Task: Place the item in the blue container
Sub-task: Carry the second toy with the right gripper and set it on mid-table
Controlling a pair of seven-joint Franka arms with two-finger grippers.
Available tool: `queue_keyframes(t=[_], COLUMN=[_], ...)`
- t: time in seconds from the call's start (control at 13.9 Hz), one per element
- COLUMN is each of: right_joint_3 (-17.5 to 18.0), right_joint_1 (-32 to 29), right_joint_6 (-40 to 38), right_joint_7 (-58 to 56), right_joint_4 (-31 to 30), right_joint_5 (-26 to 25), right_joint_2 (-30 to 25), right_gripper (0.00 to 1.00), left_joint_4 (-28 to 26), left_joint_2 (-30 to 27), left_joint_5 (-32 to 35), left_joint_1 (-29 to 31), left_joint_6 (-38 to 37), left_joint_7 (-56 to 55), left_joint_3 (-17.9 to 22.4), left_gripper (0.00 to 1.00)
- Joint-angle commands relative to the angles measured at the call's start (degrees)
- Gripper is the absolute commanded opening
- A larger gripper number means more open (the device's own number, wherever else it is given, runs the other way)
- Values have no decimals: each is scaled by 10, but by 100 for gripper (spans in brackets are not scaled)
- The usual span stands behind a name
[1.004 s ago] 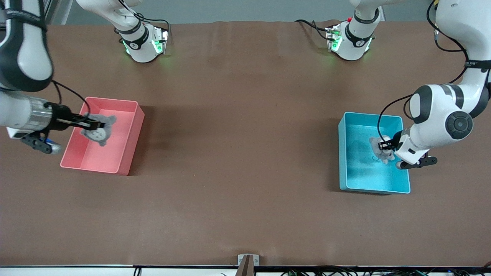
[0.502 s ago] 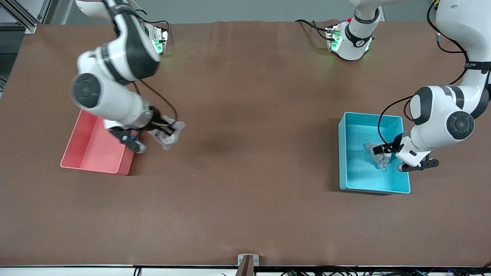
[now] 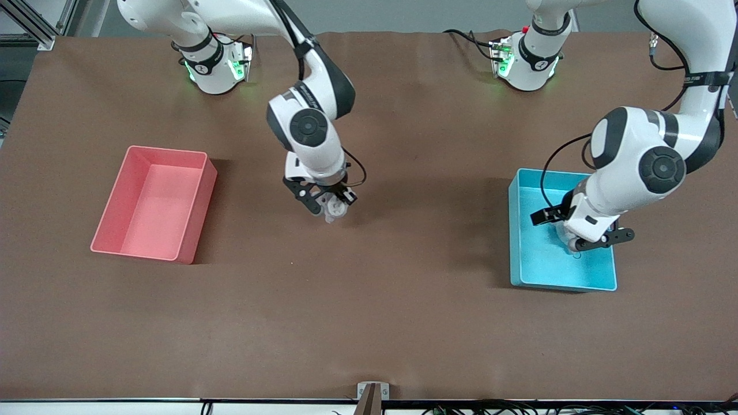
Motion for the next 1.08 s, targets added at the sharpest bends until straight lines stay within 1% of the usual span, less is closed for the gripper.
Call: queue_keyframes(t=[0.0,0.07,0.14,0.22,0.29,0.36,0.43,0.57,0.72,0.86,1.0], right_joint_3=[-8,-8,-8,-8,-5,-5,-5,-5,-6,-5,-8], right_joint_1=[26,34,34,35,35,35,35,26,3,-36,-81], right_joint_6=[54,82,107,120,122,122,120,112,79,1,-84], right_joint_7=[61,79,90,95,96,95,89,71,12,-67,-176], right_joint_4=[10,10,10,10,10,10,10,11,13,17,17], right_joint_5=[-13,-12,-7,-7,-5,-1,1,1,2,2,2], right_joint_2=[41,57,65,72,75,75,73,67,45,0,-50], right_gripper=[0,1,4,12,35,84,100,100,100,100,100], left_joint_4=[30,37,47,60,75,92,110,140,164,171,171], left_joint_2=[8,16,25,41,58,76,95,133,167,189,201], left_joint_5=[2,2,2,2,2,2,2,9,9,10,10], left_joint_1=[-1,-5,-11,-20,-40,-59,-77,-107,-128,-145,-149], left_joint_6=[-14,-14,-14,-14,-14,-12,-9,-5,0,29,46], left_joint_7=[-75,-117,-159,-205,-243,-271,-300,-348,-379,-414,-424], left_joint_3=[-43,-63,-79,-94,-99,-99,-99,-98,-98,-95,-94], left_gripper=[100,100,100,100,100,100,100,100,100,100,99])
